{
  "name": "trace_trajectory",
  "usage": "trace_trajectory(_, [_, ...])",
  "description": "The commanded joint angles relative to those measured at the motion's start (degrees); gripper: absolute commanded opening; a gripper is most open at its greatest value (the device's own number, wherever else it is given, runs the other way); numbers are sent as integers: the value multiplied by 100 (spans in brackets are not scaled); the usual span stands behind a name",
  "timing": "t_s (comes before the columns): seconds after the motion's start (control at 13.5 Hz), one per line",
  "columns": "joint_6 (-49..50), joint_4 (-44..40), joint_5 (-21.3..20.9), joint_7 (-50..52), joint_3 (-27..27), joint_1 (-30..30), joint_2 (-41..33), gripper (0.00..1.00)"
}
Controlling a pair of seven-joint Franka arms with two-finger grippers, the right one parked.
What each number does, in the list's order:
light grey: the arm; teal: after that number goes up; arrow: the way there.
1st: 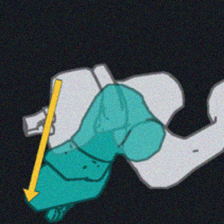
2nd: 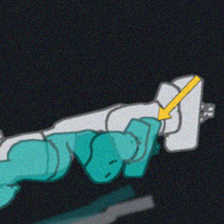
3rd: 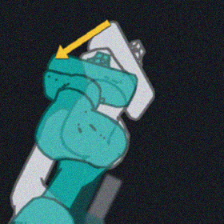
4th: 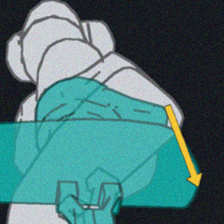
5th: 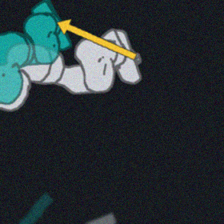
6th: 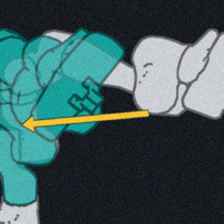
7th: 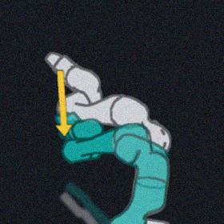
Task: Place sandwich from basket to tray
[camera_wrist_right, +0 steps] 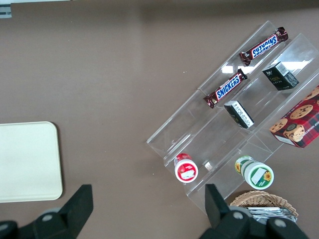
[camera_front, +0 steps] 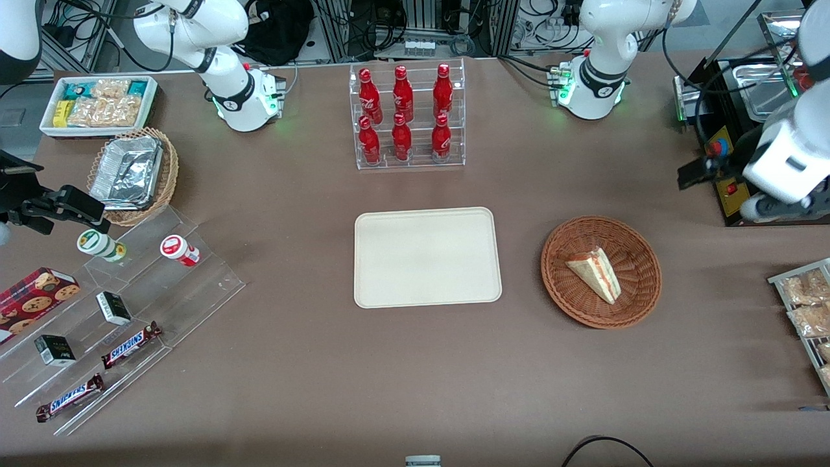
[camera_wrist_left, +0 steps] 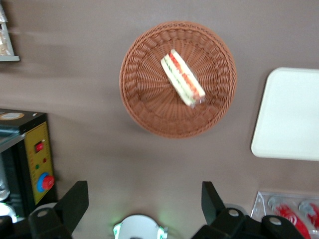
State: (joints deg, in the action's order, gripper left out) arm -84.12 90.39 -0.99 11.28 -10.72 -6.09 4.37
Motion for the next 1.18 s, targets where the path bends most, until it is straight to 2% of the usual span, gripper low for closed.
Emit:
trace_trajectory(0.0, [-613,680,-94,749,-17,73,-129,100])
trace_trajectory(0.15, [-999,1014,-94,1742,-53,204,-111,100])
trace_trajectory(0.37, [-2420,2155,-94,2622,-61,398,-269,100])
trace_trajectory(0.81, [-4469,3501,-94,3932,-61,557,-305,100])
trace_trajectory(1.11, [-4913,3706,-103,3917,-61,565,81,100])
